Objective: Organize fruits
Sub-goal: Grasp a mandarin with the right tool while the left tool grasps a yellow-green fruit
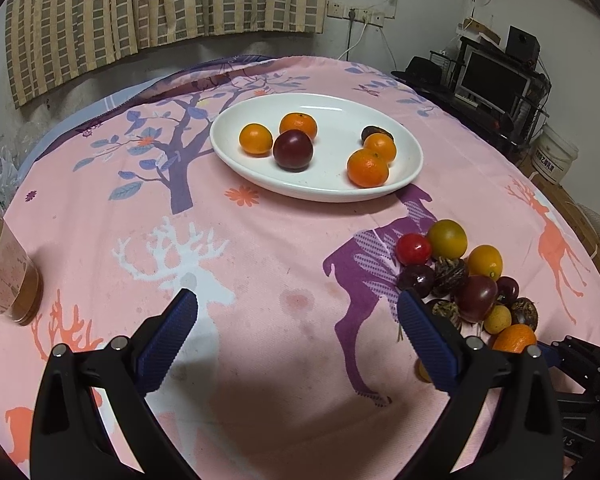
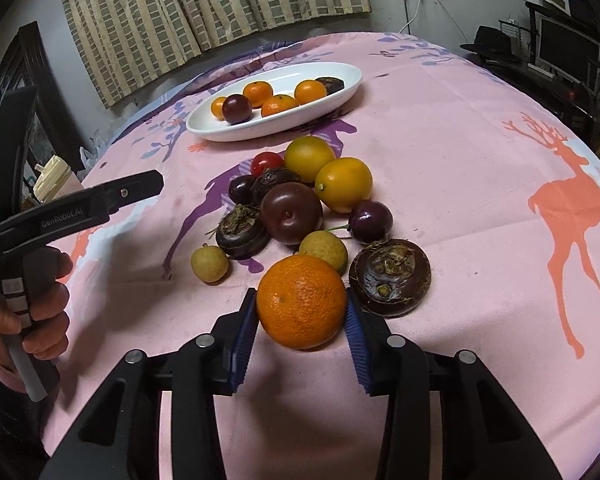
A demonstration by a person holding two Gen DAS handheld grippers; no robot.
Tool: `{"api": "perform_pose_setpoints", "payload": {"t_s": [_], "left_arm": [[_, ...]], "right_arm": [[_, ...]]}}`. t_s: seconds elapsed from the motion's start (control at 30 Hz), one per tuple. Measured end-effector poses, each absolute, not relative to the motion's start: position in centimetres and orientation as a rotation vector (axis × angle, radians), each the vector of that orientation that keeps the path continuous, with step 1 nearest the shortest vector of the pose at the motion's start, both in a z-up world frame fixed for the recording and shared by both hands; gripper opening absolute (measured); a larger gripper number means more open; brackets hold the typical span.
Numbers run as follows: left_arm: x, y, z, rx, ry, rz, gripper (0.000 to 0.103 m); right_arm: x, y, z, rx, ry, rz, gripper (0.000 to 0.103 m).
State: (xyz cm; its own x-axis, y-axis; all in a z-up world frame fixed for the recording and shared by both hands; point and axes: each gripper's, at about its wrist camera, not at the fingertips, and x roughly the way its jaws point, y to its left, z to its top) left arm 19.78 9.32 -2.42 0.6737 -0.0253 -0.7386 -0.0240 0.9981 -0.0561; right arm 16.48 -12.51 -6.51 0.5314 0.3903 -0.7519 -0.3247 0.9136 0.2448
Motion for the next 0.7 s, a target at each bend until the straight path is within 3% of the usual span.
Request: {"api": "perform_pose_setpoints", "payload": {"t_s": [0.3,0.33,0.4,0.5,0.7], "left_arm": [[18.4,6.0,-2.7,-0.040,0.847,-0.271,0.096],[18.1,5.3,-2.8,-0.020,0.848,-0.302,0.093],[17.8,3.8,-3.4,0.023,0.868,-0.362,0.075],[17.8,2.3,-4.5,0.058,0.902,-0.392,0.061],[18.1,1.4,-5.7,0.070,0.937,-0.394,0.050]], "right_arm": [[15.9,-16.1,-5.5,0.298,0.781,0.462,0.042],[16.1,-16.2,-5.6,0.309,0.792,0.471,0.042],[16.4,-16.2,-5.8,0.322,0.811,0.485,0.042],[16.2,-16.2,-5.6,0.317,0.798,0.492,0.043],[16.4,-16.5,-5.8,0.336,0.802,0.506,0.043]]}}
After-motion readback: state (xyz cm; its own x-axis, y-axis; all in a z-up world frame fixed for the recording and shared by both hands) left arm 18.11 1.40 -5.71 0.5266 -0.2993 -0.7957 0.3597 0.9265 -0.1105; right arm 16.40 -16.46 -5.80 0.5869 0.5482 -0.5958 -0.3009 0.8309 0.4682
